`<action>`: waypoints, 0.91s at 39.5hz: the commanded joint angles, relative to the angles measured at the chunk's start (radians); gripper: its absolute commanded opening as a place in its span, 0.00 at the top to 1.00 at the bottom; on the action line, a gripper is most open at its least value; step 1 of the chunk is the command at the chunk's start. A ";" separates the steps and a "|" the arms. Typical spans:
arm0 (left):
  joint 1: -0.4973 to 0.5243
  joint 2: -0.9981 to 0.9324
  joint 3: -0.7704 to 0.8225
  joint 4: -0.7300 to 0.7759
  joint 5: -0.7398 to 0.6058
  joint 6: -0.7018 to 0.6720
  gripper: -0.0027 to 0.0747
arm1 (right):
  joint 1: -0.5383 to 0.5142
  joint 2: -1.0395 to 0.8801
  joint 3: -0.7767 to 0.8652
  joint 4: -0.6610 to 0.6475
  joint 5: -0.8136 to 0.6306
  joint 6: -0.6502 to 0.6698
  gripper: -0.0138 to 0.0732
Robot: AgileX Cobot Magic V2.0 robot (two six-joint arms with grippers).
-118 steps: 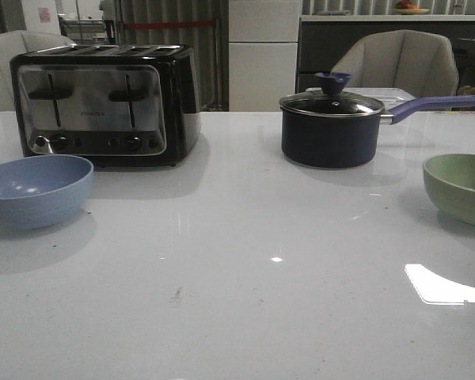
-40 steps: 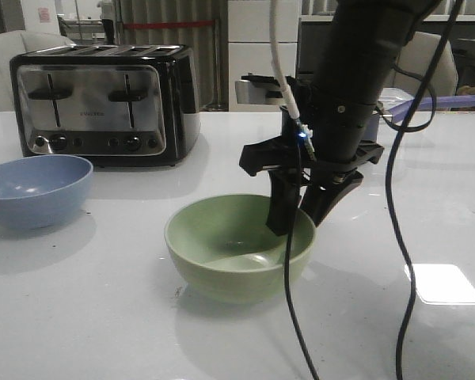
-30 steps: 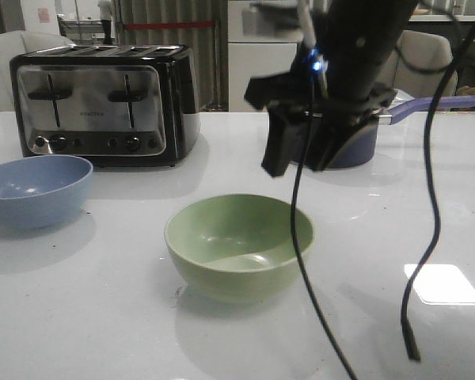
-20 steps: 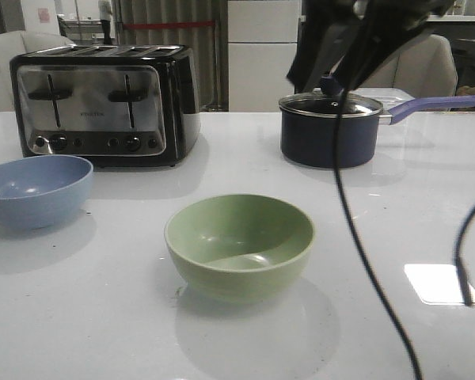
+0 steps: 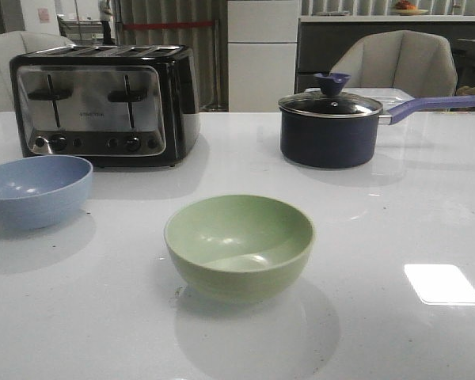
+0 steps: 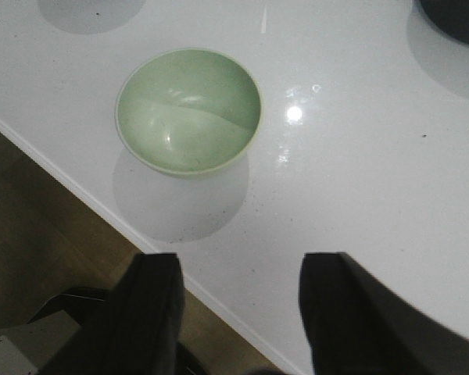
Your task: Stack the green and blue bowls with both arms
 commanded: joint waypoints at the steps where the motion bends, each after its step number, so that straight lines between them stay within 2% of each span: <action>1: 0.002 0.010 -0.027 -0.012 -0.080 0.000 0.26 | -0.002 -0.098 0.022 0.007 -0.055 -0.001 0.33; 12: 0.002 0.010 -0.027 -0.012 -0.080 0.000 0.26 | -0.003 -0.269 0.102 0.007 -0.039 -0.001 0.33; 23: 0.002 0.019 -0.027 0.005 -0.080 0.002 0.26 | -0.003 -0.281 0.110 0.007 -0.030 -0.001 0.33; 36: 0.002 0.251 -0.142 0.009 -0.018 0.024 0.26 | -0.003 -0.281 0.110 0.007 -0.025 -0.001 0.33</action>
